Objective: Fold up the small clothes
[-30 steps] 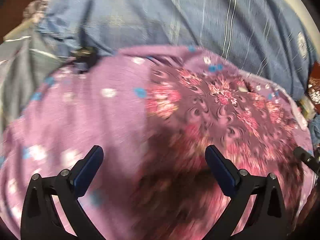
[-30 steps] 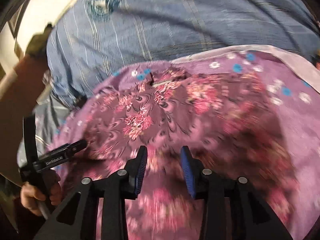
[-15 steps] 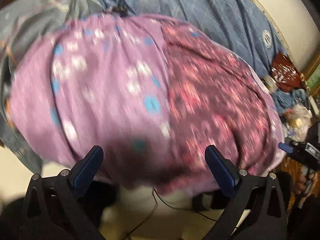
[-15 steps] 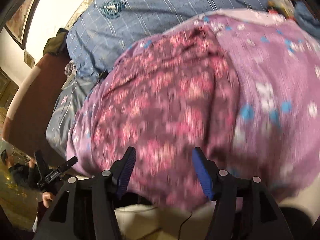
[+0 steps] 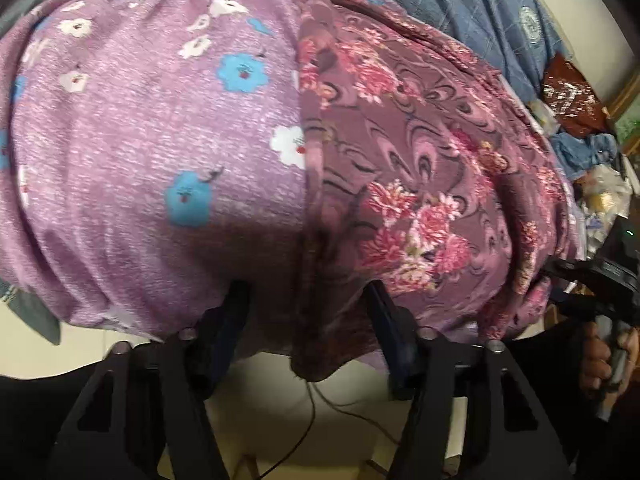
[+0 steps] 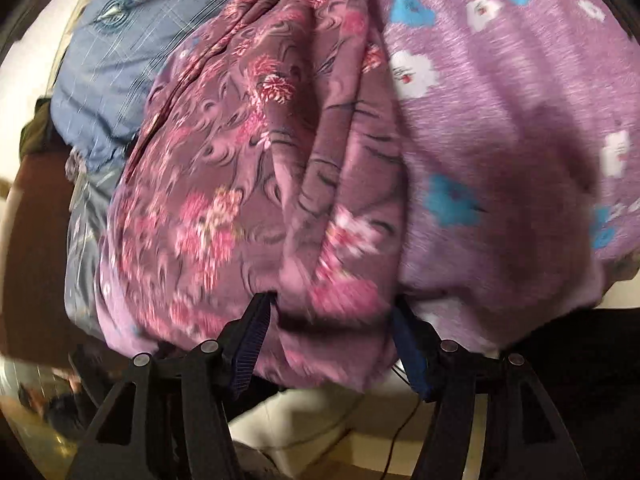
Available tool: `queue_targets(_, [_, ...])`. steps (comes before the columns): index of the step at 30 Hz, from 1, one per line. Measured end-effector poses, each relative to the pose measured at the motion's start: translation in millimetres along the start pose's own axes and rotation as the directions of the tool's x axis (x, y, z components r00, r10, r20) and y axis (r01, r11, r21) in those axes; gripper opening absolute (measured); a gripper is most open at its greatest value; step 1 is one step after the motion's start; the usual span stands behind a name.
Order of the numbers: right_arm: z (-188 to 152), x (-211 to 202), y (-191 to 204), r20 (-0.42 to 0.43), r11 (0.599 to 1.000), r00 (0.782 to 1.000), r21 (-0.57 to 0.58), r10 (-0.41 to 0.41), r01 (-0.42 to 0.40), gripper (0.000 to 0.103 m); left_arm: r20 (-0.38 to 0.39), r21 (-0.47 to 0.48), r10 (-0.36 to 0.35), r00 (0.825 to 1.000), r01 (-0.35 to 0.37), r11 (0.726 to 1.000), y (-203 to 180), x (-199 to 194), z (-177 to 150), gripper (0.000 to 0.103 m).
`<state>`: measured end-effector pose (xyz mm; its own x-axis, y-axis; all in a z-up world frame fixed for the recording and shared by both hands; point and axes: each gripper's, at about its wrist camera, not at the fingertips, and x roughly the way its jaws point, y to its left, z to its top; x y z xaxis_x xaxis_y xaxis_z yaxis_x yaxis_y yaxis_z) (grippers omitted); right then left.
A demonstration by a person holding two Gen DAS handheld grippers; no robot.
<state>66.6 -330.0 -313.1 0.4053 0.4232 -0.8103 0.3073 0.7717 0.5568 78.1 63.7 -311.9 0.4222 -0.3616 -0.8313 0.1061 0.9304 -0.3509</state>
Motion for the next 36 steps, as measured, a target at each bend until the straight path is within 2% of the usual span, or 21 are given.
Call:
queue_targets(1, [0.6, 6.0, 2.8, -0.005, 1.000, 1.000, 0.002, -0.018, 0.018, 0.063, -0.006, -0.008, -0.035, 0.999, 0.034, 0.999, 1.5, 0.3, -0.4, 0.039])
queue_targets(2, [0.2, 8.7, 3.9, -0.010, 1.000, 1.000, -0.002, -0.028, 0.028, 0.063, -0.011, -0.016, -0.067, 0.998, 0.066, 0.998, 3.5, 0.6, -0.8, 0.025])
queue_targets(3, [-1.0, 9.0, 5.9, -0.010, 0.999, 0.999, -0.021, -0.034, 0.034, 0.059, -0.014, -0.019, -0.086, 0.996, 0.086, 0.996, 3.4, 0.5, -1.2, 0.017])
queue_targets(4, [-2.3, 7.4, 7.1, -0.008, 0.998, 0.999, -0.045, -0.039, 0.039, 0.043, -0.010, -0.011, -0.086, 0.996, 0.086, 0.996, 2.6, -1.2, -2.2, 0.015])
queue_targets(5, [-4.7, 3.1, 9.1, -0.008, 0.995, 0.999, -0.088, -0.050, 0.049, 0.020, -0.006, -0.004, -0.089, 0.996, 0.089, 0.996, 0.2, -2.5, -2.6, 0.007])
queue_targets(6, [-6.4, -0.7, 9.8, -0.008, 0.991, 0.998, -0.117, -0.064, 0.063, 0.014, -0.003, -0.003, -0.105, 0.994, 0.105, 0.994, -1.0, -4.5, -3.5, 0.005])
queue_targets(8, [-9.9, -15.3, 7.8, 0.010, 0.984, 0.997, -0.163, -0.073, 0.073, 0.011, 0.005, -0.012, -0.136, 0.991, 0.136, 0.991, -3.7, -7.0, -2.3, 0.005])
queue_targets(11, [-11.6, -40.0, -1.2, 0.031, 0.986, 0.998, -0.160, -0.051, 0.055, 0.010, 0.009, -0.030, -0.157, 0.988, 0.157, 0.987, -4.0, -10.1, -2.8, 0.006])
queue_targets(13, [-13.2, -52.4, -7.1, 0.032, 0.988, 0.999, -0.149, -0.020, 0.025, 0.010, 0.007, -0.030, -0.134, 0.991, 0.135, 0.990, -6.4, -10.4, -3.7, 0.017])
queue_targets(15, [-14.7, -59.7, -8.8, 0.037, 0.990, 0.999, -0.139, 0.016, -0.011, 0.010, -0.012, -0.050, -0.121, 0.993, 0.121, 0.991, -8.3, -8.6, -6.2, 0.073])
queue_targets(16, [-14.5, -62.5, -8.5, 0.040, 0.991, 0.999, -0.134, 0.031, -0.025, 0.010, -0.006, -0.055, -0.116, 0.993, 0.116, 0.992, -5.7, -10.0, -9.5, 0.078])
queue_targets(19, [-10.6, -63.6, -9.9, 0.041, 0.992, 0.997, -0.112, 0.068, -0.063, 0.010, 0.016, -0.037, -0.097, 0.995, 0.097, 0.995, -8.8, -6.3, -5.5, 0.077])
queue_targets(20, [-10.8, -64.8, -12.4, 0.039, 0.992, 0.997, -0.108, 0.073, -0.068, 0.010, 0.022, -0.035, -0.098, 0.995, 0.099, 0.995, -10.7, -2.9, -1.8, 0.063])
queue_targets(21, [-11.5, -62.9, -12.9, 0.037, 0.992, 0.997, -0.107, 0.073, -0.069, 0.010, 0.022, -0.032, -0.108, 0.994, 0.109, 0.994, -11.7, 0.4, 0.3, 0.030])
queue_targets(23, [-12.1, -60.4, -16.1, 0.034, 0.992, 0.997, -0.105, 0.069, -0.065, 0.010, -0.005, -0.013, -0.097, 0.995, 0.097, 0.995, -14.5, 7.2, 0.6, 0.015])
queue_targets(24, [-13.1, -59.6, -17.0, 0.033, 0.992, 0.997, -0.102, 0.071, -0.068, 0.010, -0.009, -0.008, -0.101, 0.995, 0.101, 0.995, -15.3, 7.6, -0.9, 0.003])
queue_targets(30, [-14.5, -73.1, -20.4, 0.059, 0.990, 0.993, -0.106, 0.103, -0.096, 0.010, 0.024, -0.015, -0.230, 0.973, 0.230, 0.973, -16.2, -18.0, -5.9, 0.003])
queue_targets(36, [-10.1, -92.6, -19.7, 0.082, 0.985, 0.988, -0.127, 0.128, -0.117, 0.010, 0.040, -0.021, -0.240, 0.970, 0.241, 0.970, -16.8, -37.3, -10.2, 0.003])
